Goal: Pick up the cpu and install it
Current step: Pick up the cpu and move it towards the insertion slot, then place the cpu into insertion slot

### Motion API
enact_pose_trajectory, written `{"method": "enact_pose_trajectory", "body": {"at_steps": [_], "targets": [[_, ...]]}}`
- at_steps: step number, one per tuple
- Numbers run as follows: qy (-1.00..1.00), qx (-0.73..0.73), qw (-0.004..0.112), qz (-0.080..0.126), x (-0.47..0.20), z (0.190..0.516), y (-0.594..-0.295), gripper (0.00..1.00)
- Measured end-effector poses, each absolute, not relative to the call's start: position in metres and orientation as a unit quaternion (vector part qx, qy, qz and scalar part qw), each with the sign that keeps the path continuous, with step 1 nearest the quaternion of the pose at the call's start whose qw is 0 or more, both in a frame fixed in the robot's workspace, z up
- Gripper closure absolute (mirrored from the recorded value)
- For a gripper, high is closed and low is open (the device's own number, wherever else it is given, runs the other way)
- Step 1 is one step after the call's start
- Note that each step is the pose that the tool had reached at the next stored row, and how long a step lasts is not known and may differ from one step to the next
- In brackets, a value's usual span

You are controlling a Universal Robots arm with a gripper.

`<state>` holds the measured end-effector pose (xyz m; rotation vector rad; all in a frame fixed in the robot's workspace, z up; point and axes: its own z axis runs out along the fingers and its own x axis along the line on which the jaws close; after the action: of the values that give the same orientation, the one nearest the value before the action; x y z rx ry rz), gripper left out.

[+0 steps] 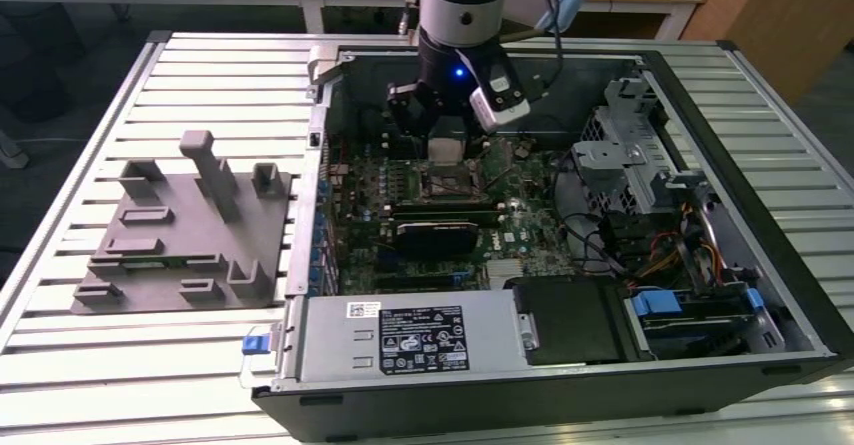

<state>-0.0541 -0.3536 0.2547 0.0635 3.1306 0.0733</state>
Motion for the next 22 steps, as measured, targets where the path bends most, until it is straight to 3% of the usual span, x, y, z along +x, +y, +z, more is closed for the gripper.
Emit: {"method": "enact_pose_trajectory", "body": {"at_steps": [22], "targets": [[0.997, 0.072, 0.006, 0.023, -0.0541, 0.2541, -0.3536, 0.46]]}}
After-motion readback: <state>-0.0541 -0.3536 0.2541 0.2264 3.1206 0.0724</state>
